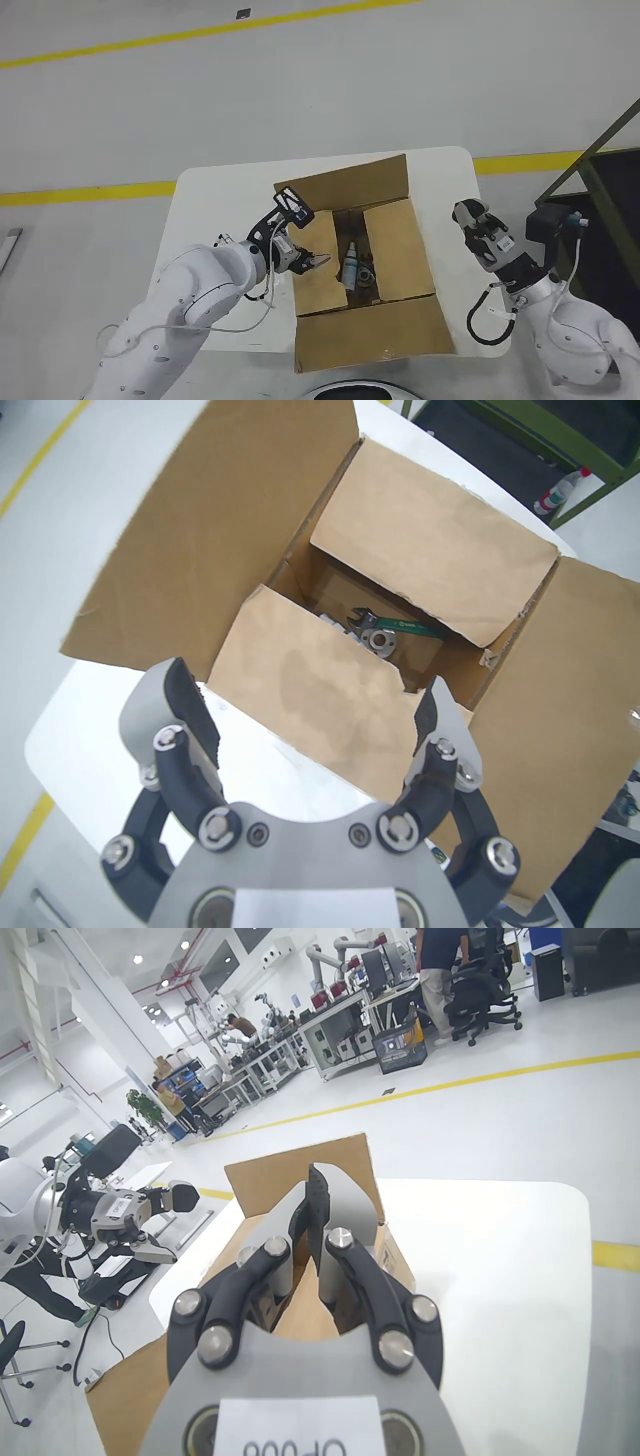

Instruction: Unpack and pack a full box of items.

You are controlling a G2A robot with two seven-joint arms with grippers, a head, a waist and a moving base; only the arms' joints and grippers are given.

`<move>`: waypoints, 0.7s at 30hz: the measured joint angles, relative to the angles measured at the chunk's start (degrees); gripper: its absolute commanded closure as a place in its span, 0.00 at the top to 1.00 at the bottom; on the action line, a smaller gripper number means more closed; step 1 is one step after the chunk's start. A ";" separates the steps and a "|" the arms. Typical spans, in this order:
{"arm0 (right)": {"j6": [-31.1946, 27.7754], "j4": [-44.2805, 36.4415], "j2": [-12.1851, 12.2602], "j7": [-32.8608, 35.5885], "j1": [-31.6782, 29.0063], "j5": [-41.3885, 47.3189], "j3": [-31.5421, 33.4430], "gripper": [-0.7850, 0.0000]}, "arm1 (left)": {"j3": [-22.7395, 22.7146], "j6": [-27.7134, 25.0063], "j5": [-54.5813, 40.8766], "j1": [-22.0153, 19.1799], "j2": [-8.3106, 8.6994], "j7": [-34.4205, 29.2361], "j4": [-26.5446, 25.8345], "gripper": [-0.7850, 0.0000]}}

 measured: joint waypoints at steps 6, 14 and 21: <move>0.00 0.00 0.00 0.00 0.00 0.00 0.00 0.00 | -1.13 0.55 1.70 1.98 0.23 2.06 -1.02 1.00; 0.00 0.00 0.00 0.00 0.00 0.00 0.00 0.00 | -1.11 0.54 1.69 1.96 0.22 2.04 -1.01 1.00; 0.00 0.00 0.00 0.00 0.00 0.00 0.00 0.00 | -1.11 0.54 1.69 1.97 0.22 2.04 -1.01 1.00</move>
